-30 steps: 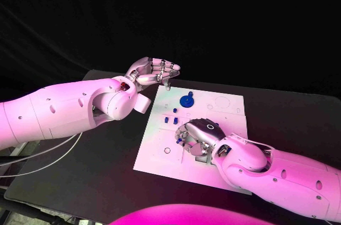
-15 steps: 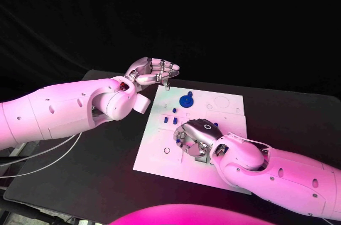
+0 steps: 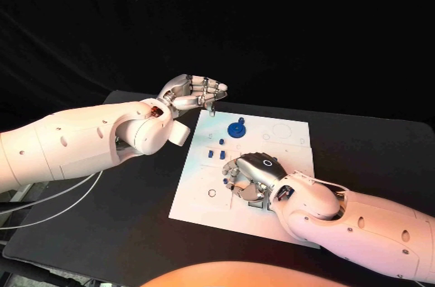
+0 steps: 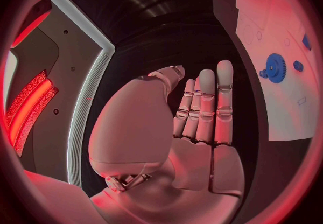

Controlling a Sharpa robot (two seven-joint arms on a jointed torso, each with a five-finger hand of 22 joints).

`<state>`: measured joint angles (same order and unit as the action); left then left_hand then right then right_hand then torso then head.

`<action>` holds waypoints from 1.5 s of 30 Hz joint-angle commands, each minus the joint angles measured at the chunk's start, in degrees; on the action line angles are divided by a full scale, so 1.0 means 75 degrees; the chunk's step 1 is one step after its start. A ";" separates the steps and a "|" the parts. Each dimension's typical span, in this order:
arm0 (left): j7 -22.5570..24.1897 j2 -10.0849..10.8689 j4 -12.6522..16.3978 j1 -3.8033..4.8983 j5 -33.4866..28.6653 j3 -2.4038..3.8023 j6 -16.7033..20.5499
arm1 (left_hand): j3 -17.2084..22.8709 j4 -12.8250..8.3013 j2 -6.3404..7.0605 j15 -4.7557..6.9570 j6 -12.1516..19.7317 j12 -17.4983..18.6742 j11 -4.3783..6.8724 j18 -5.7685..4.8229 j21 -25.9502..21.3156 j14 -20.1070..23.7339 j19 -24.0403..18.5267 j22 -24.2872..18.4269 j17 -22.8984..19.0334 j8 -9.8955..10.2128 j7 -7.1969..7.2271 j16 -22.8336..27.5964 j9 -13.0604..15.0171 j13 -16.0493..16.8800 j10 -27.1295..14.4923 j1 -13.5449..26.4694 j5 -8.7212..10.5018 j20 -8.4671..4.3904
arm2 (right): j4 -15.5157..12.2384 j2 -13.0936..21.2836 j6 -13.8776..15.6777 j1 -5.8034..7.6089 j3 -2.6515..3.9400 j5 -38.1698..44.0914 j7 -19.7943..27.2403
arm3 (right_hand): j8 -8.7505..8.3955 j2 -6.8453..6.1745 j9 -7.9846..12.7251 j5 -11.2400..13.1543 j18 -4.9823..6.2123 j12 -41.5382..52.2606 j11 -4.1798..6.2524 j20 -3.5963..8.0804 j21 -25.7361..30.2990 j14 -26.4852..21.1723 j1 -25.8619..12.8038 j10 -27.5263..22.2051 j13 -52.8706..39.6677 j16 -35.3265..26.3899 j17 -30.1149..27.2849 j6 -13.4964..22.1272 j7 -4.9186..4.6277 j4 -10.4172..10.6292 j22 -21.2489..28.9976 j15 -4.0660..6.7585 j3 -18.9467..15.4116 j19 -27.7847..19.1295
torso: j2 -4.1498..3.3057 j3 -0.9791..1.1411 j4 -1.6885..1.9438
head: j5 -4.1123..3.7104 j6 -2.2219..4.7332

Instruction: Assemble the parts on the task board

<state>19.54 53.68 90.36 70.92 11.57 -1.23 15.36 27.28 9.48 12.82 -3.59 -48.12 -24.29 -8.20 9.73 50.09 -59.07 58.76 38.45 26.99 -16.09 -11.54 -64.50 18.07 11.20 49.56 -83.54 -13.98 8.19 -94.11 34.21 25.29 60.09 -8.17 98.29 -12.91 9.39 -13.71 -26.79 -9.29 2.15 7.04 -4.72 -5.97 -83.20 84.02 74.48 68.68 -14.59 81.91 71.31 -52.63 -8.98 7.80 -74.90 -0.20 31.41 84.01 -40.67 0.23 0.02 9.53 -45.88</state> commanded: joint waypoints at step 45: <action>0.0031 0.0074 0.0018 0.0004 -0.0041 -0.0008 -0.0202 | 0.0041 -0.0003 0.0024 0.0003 0.0047 -0.0053 0.0003 0.0109 -0.0045 0.0078 -0.0048 -0.0010 -0.0019 -0.0009 -0.0012 0.0035 -0.0013 -0.0011 -0.0086 -0.0031 -0.0045 0.0027 | -0.0387 0.1831 -0.1498 0.1042 0.0203 0.0084 0.0071 | -0.0029 0.0191 0.0016 0.0091 0.0068 -0.0181 -0.0089 -0.0106 0.0653 0.0237 0.0438 -0.0848 0.0223 -0.0034 -0.0215 -0.0097 0.0097 0.0150 -0.1341 -0.0079 -0.0613 0.0060 | -0.0006 -0.0008 0.0010 | -0.0271 0.0190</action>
<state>19.42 54.31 90.39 70.92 11.56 -1.32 14.81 27.28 9.48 12.82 -3.38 -48.12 -24.53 -8.20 9.73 50.09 -58.86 58.77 38.45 26.95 -16.09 -11.54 -64.50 18.02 11.16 49.14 -83.54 -13.98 8.19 -97.20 48.06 15.82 67.94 -6.63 97.88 -12.75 9.07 -12.15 -26.61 -8.62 2.16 5.49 -5.27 -6.38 -78.17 84.03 77.30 62.04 -12.99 81.91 69.75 -53.14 -8.29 8.91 -74.92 -0.62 26.75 84.00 -40.72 0.17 0.16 7.45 -44.40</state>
